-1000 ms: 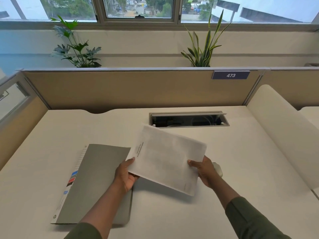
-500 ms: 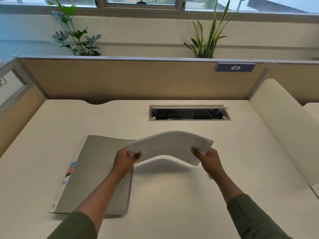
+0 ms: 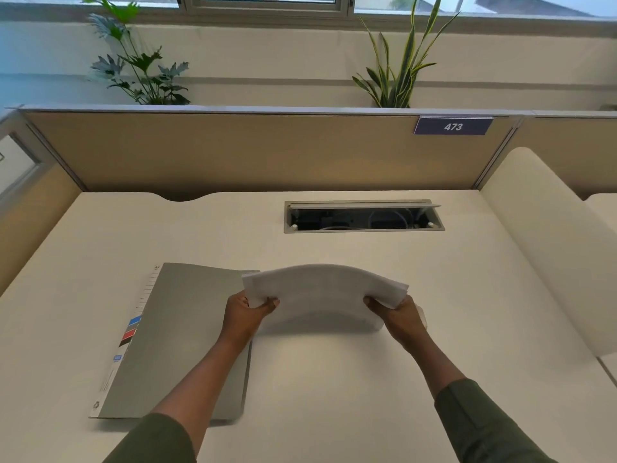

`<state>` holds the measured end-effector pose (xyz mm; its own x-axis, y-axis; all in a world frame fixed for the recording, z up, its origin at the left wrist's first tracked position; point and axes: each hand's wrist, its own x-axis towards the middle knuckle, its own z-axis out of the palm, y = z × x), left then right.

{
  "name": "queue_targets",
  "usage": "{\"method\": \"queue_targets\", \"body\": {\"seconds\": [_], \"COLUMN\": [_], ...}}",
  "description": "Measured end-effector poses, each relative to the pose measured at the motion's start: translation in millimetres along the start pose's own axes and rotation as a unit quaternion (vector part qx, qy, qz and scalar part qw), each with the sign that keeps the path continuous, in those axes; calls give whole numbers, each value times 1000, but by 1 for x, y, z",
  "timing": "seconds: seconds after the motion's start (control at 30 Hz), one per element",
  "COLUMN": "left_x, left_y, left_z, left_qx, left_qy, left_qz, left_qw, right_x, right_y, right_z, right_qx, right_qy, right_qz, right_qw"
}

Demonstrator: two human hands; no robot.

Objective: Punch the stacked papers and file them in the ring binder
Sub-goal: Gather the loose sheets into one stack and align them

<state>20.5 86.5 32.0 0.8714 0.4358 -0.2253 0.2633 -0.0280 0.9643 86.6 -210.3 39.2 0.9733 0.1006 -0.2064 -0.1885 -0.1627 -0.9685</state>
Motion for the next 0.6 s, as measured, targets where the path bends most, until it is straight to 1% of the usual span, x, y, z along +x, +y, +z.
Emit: {"method": "queue_targets", "body": {"seconds": [0.2,0.33,0.4,0.53,0.6], "left_x": [-4,-5,-7,-11,-12], "left_y": [-1,-1,1,5,3], "left_z": [4,6,8,10,8], "left_qx": [-10,19,30,19,19], "left_qy": [-16,-30,-18,24,20], "left_qz": [-14,22,18,2,7], "left_qw": [1000,999,999,1000,1000], "right_x": [2,1,0,-1,-1], "right_y": [8,10,9,2,3], "right_z": [2,4,6,5,3], "right_qx": [24,33,31,38,43], "right_qy": [20,23,28,48,44], "right_qz": [28,40,33,28,27], "right_qw": [999,998,999,998,998]}}
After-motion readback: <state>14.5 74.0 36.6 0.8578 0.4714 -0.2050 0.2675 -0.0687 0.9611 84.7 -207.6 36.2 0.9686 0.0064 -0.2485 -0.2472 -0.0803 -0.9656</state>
